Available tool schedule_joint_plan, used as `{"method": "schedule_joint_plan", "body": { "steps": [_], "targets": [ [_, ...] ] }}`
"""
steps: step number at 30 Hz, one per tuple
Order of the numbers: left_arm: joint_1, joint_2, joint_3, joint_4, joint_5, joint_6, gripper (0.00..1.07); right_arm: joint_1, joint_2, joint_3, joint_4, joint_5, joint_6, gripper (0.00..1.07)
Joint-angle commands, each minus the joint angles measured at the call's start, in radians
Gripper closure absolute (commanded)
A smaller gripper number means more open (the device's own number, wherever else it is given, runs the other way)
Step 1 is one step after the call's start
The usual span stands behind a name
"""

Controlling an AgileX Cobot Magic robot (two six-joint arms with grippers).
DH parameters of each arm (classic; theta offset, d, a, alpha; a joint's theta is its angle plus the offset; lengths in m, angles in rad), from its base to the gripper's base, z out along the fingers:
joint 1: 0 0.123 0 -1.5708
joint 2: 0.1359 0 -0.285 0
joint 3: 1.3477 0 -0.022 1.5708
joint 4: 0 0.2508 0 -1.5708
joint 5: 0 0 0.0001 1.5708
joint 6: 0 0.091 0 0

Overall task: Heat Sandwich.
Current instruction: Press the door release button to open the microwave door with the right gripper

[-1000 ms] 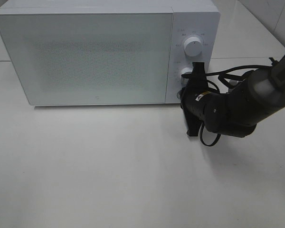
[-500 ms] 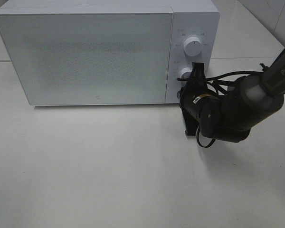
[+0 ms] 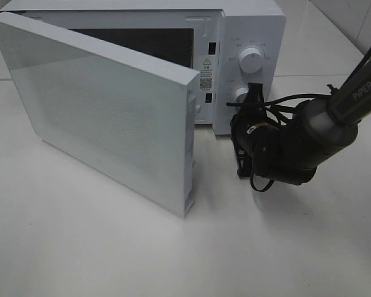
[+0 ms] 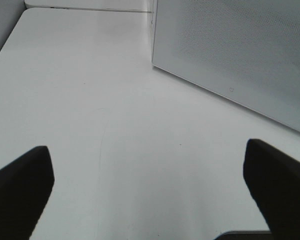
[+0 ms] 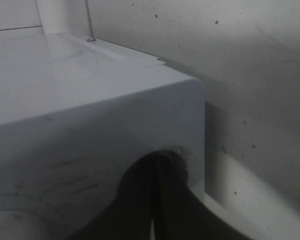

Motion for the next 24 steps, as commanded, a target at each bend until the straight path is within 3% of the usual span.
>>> {"method": "schedule_joint_plan", "body": {
  "steps": [1, 17, 24],
  "targets": [
    [-0.001, -0.017, 0.002, -0.002, -0.013, -0.005, 0.09, -0.035, -0.015, -0.087, -0.046, -0.232, -0.017, 1.07],
    [-0.001, -0.017, 0.002, -0.002, -0.013, -0.005, 0.09, -0.035, -0.019, -0.081, -0.042, -0.151, -0.04, 1.07],
    [-0.001, -0.017, 0.002, -0.002, -0.013, -0.005, 0.09, -0.035, -0.046, -0.023, -0.016, -0.104, -0.04, 1.07]
  ]
}}
